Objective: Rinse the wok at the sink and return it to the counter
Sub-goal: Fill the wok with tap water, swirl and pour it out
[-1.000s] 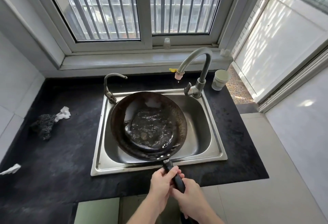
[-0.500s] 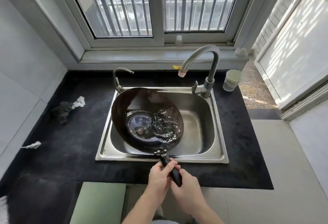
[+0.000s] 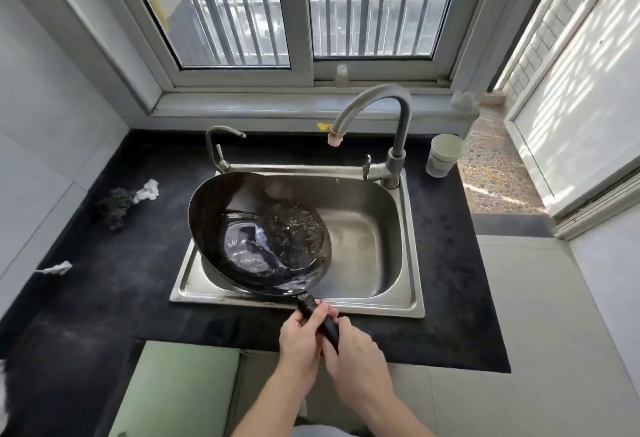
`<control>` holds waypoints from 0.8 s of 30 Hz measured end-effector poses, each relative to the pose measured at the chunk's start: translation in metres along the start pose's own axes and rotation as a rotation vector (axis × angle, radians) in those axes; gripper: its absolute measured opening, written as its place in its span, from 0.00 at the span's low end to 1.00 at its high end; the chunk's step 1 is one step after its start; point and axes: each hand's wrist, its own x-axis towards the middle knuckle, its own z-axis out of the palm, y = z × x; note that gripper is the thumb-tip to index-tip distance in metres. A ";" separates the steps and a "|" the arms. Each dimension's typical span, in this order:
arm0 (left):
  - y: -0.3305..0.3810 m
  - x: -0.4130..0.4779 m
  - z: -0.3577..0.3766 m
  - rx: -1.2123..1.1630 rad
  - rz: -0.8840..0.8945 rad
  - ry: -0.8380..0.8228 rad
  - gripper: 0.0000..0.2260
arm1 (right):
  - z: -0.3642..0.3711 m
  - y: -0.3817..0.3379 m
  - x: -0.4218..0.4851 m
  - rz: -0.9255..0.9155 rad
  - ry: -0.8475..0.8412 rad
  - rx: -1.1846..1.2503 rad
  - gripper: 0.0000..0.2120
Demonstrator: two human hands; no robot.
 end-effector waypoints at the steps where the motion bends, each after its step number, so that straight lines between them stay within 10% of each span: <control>1: -0.001 -0.001 -0.001 0.006 0.001 0.006 0.03 | 0.001 0.003 0.001 -0.013 -0.001 0.019 0.14; 24: 0.039 0.020 -0.050 0.177 -0.032 -0.180 0.08 | 0.042 -0.028 0.001 0.077 0.055 0.447 0.06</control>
